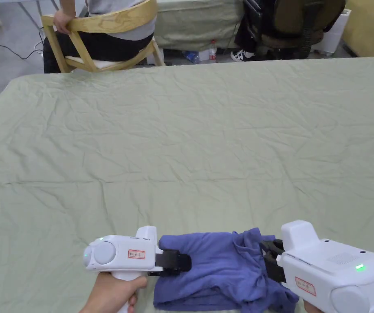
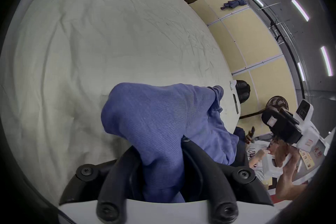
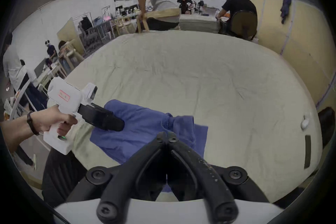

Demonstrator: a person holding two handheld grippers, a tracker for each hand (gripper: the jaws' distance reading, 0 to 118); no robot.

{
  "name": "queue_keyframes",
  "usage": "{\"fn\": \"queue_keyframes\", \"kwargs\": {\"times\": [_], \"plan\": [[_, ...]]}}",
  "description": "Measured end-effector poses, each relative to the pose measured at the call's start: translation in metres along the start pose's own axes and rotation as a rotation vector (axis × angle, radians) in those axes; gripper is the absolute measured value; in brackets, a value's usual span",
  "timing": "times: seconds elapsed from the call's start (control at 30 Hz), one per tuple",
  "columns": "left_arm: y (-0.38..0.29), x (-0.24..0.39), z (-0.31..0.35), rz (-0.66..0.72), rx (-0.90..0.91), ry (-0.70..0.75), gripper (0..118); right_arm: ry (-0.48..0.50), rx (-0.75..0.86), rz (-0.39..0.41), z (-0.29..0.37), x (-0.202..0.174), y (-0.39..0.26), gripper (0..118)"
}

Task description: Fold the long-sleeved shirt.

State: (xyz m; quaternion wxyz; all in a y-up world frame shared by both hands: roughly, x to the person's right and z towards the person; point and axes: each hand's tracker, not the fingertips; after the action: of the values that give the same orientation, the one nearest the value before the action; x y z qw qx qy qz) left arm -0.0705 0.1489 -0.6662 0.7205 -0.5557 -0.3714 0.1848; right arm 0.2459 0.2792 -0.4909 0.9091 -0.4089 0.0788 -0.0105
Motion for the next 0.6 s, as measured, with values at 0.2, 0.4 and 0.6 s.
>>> {"fn": "queue_keyframes", "kwargs": {"times": [0.2, 0.4, 0.6], "plan": [[0.0, 0.005, 0.014, -0.03, 0.014, 0.021, 18, 0.013, 0.014, 0.02, 0.005, -0.013, 0.004, 0], [0.0, -0.009, 0.055, -0.075, 0.036, 0.099, 18, 0.065, 0.022, 0.081, -0.009, -0.046, 0.021, 0], [0.004, -0.065, 0.121, -0.059, 0.045, 0.202, 18, 0.171, 0.006, 0.164, -0.039, -0.105, 0.04, 0]]}}
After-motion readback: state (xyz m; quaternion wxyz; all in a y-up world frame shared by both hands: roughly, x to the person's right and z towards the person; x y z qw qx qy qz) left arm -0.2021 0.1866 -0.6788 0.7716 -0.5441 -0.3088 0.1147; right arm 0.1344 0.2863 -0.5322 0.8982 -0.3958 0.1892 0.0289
